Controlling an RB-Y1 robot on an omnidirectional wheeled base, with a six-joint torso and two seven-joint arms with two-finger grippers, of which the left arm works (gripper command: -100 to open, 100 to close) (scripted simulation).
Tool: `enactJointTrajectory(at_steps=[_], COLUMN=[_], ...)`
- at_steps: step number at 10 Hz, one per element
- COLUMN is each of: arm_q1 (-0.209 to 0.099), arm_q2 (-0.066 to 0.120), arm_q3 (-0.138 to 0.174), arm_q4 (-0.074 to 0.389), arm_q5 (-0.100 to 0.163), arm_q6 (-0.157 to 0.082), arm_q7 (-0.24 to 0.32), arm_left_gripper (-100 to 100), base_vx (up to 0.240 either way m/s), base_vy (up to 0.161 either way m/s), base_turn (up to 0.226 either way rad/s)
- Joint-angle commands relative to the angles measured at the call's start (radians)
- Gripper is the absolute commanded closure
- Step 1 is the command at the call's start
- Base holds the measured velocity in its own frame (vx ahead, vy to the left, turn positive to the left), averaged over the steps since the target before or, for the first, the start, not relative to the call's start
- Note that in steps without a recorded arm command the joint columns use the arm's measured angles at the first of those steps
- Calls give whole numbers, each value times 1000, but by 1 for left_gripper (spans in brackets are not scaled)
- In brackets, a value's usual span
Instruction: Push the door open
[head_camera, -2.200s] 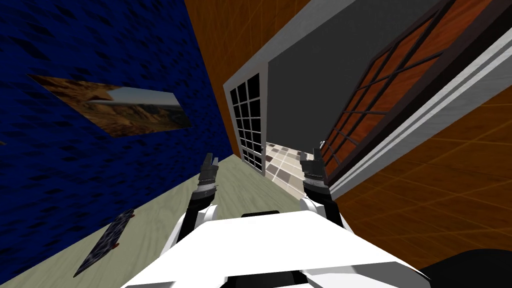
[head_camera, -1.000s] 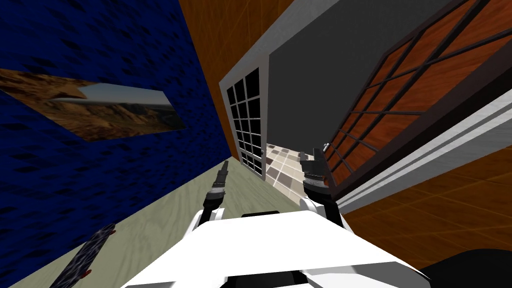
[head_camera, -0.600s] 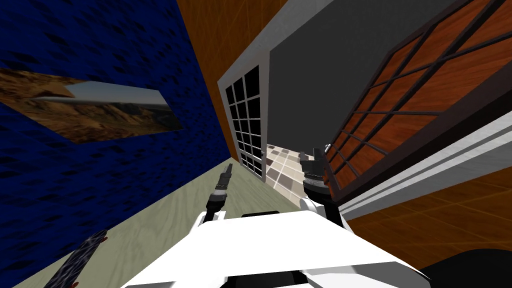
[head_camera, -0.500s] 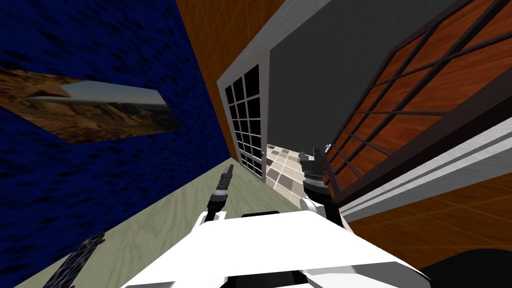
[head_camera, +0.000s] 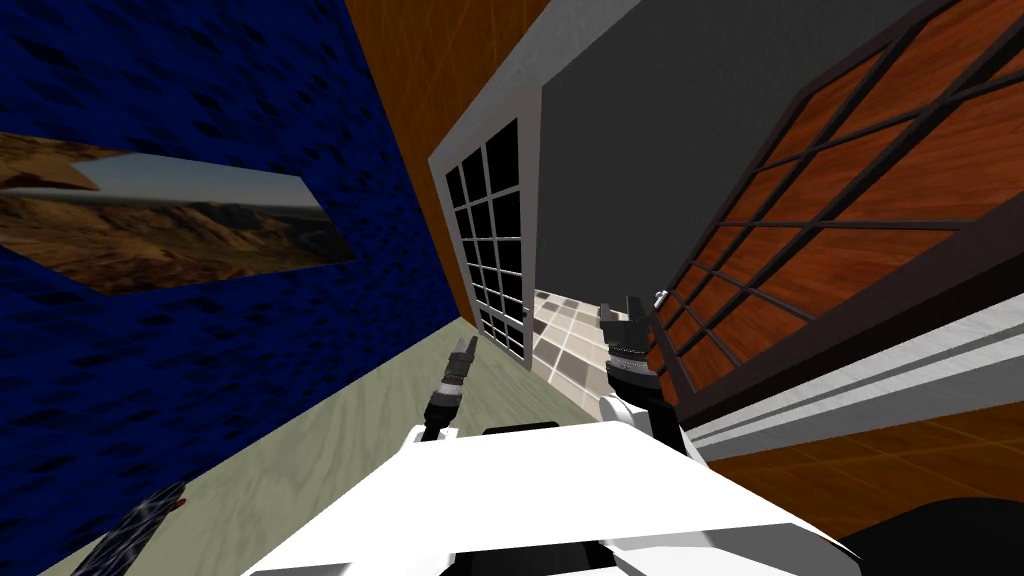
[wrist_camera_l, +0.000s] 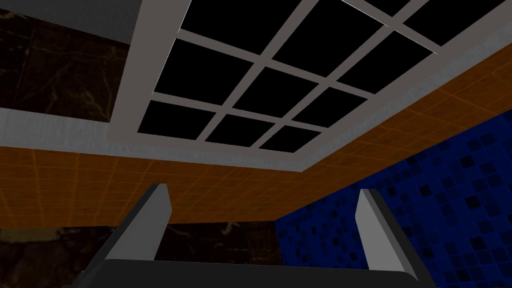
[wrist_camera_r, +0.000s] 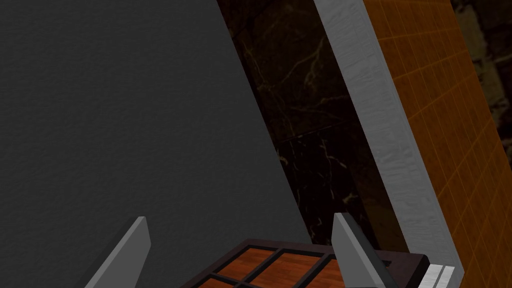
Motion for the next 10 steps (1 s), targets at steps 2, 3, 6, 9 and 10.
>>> enactJointTrajectory(at_steps=[2, 3, 6, 9, 10], arm_q1=[0, -3, -10, -17, -19], arm_q2=[3, 1, -3, -9, -11], arm_q3=[-12, -17, -31, -45, -50], arm_q4=[53, 77, 148, 217, 240], arm_q5=[-34, -47, -86, -125, -137], arm_q6=[-24, -33, -62, -90, -99], arm_q7=[-56, -77, -142, -206, -227], arm_left_gripper=[-100, -100, -100, -100, -100], base_vx=[98, 98, 93, 111, 91], base_vy=[8, -5, 2, 7, 13], base_turn=[-20, -18, -18, -19, -14])
